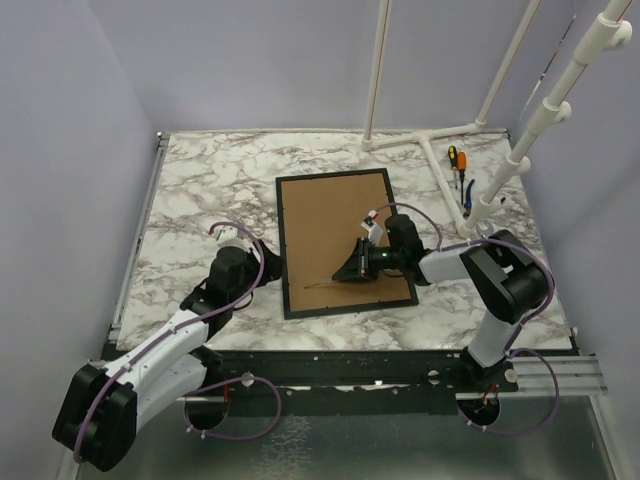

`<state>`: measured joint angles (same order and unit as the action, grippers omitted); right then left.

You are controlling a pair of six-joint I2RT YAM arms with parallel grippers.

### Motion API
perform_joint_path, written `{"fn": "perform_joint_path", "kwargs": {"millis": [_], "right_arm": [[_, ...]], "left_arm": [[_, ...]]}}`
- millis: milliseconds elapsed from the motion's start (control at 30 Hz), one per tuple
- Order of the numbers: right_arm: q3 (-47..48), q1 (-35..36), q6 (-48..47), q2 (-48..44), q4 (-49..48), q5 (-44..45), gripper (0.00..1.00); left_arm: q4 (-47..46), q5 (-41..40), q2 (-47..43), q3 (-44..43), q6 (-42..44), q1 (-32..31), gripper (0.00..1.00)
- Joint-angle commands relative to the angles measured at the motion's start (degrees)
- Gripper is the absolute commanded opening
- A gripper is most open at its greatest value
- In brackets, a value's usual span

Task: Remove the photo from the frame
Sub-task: Release the photo frame item from the photo frame.

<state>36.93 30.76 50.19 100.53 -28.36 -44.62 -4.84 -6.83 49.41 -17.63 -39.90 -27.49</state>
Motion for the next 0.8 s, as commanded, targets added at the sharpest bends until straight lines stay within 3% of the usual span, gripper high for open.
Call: {"fn": "perform_joint_path", "kwargs": {"millis": [0,167,367,767], "right_arm": [[2.15,0.97,1.26,2.20,-2.03,-1.24,0.00],[3.63,1.99,2.02,3.97,-2.04,-0.48,0.01],[4.76,2.11,4.59,6.47,-2.75,0.17,0.01],[6.83,2.12,5.66,9.39,-2.89,-1.16,0.01]], "left_arm": [[-4.50,3.00,1.62,0.88,0.00,0.15,0.68],[-8.61,4.57,3.31,2.65,0.29,0.15,0.64],[-12.09,3.87,4.90,4.29,1.54,0.15,0.43],[-16.96,5.95,14.25,2.69,4.43,0.86,0.41]]}}
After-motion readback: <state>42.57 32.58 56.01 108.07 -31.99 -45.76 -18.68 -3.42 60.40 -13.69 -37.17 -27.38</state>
